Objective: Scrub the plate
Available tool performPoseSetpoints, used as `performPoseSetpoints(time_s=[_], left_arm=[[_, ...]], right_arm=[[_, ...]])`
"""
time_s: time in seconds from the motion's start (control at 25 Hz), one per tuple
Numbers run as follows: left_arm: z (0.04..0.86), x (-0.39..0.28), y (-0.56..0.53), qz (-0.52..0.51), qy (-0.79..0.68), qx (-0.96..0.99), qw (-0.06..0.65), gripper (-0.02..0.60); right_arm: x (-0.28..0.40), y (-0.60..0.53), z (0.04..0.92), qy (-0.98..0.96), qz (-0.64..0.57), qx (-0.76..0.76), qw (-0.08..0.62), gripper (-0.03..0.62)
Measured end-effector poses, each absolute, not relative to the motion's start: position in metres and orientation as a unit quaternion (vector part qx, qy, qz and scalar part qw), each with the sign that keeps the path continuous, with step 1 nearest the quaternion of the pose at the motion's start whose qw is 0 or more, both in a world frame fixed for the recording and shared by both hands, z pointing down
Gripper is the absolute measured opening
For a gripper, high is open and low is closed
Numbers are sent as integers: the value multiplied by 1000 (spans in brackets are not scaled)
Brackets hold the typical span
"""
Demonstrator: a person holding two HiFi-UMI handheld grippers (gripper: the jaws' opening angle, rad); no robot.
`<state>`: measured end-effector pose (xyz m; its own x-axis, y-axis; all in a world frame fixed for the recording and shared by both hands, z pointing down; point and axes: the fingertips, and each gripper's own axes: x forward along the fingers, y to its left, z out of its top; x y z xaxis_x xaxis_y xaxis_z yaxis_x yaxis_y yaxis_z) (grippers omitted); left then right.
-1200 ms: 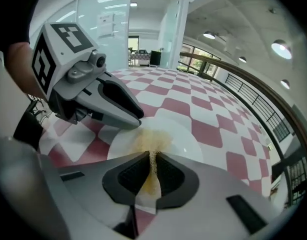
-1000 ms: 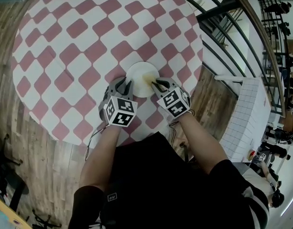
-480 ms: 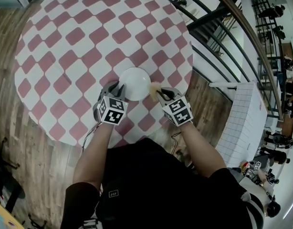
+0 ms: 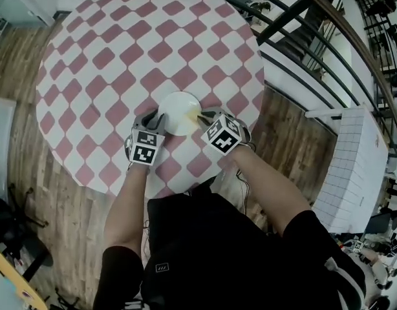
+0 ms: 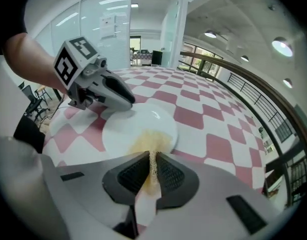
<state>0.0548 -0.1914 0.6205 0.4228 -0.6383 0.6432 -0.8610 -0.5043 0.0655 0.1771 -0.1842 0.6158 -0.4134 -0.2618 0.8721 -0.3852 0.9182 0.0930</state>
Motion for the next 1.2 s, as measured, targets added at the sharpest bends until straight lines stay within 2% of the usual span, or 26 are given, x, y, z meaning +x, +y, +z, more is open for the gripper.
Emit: performPoseSetpoints(time_s=[0.12, 0.32, 0.44, 0.6, 0.84, 1.0, 1.2], left_arm=[[616, 40, -188, 278, -466, 819, 187, 95], [622, 61, -195, 303, -472, 812, 161, 80], [620, 65, -197, 293, -483, 811, 153, 83], [620, 65, -192, 290, -486, 812, 143, 83], [626, 57, -196, 310, -497, 790, 182, 87], [599, 63, -199, 331, -507, 783, 141, 87], [544, 76, -194, 301, -516, 794, 118, 87]], right_arm=[[188, -222, 608, -814, 42, 224, 534, 46], [164, -257, 589, -845, 57, 224, 481, 48], [124, -244, 602, -852, 31, 154, 499, 46], [100, -216, 623, -849, 54, 120, 512, 46], [125, -167, 627, -850, 119, 78, 507, 46], [149, -159, 588, -877, 196, 152, 412, 46], [165, -158, 512, -915, 186, 190, 304, 46]])
